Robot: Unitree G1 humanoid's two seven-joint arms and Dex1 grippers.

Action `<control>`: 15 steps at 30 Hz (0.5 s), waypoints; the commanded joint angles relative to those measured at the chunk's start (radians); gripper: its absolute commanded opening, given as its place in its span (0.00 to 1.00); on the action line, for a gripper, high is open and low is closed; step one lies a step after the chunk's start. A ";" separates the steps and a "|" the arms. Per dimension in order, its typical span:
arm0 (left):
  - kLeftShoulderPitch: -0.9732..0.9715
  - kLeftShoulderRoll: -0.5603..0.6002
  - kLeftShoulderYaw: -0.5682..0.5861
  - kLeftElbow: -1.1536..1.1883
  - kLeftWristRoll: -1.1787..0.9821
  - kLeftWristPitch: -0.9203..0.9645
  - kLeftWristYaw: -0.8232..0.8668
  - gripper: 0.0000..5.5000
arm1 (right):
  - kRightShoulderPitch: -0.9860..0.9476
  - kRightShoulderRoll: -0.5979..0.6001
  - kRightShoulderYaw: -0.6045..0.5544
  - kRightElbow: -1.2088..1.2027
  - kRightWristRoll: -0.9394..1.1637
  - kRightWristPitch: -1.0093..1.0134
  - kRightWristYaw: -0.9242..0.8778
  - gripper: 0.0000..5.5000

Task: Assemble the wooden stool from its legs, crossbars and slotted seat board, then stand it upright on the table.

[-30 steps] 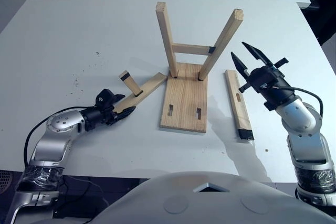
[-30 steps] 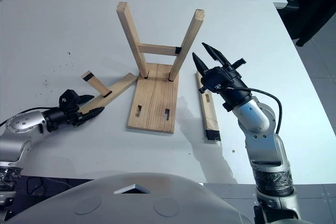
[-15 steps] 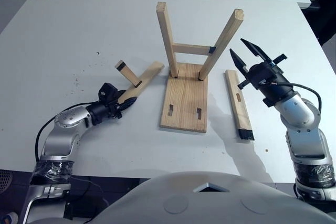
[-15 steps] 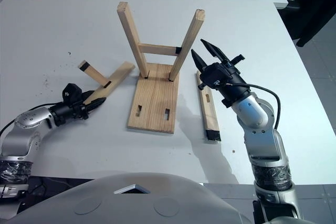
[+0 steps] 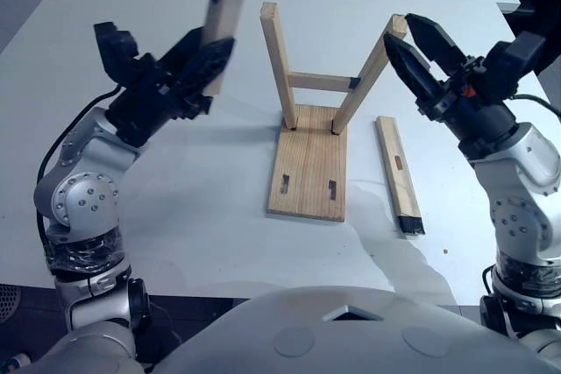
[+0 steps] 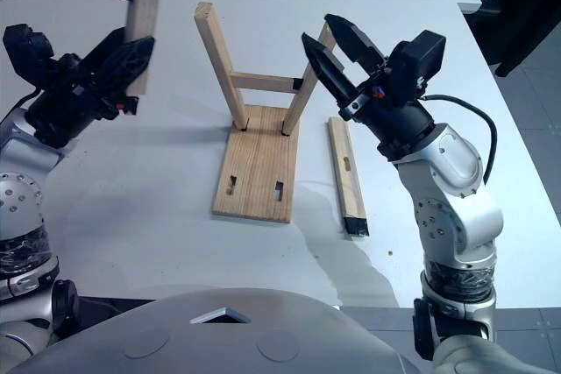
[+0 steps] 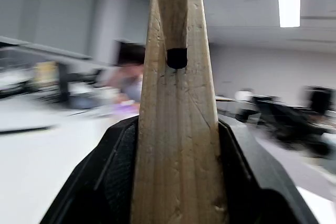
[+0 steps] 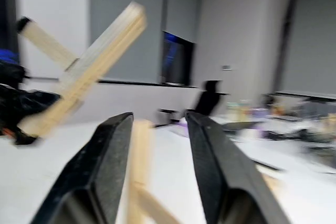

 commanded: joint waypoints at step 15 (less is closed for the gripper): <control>0.062 0.152 -0.111 -0.216 -0.012 0.036 -0.180 0.37 | -0.315 -0.302 -0.003 0.080 0.670 0.397 0.169 0.58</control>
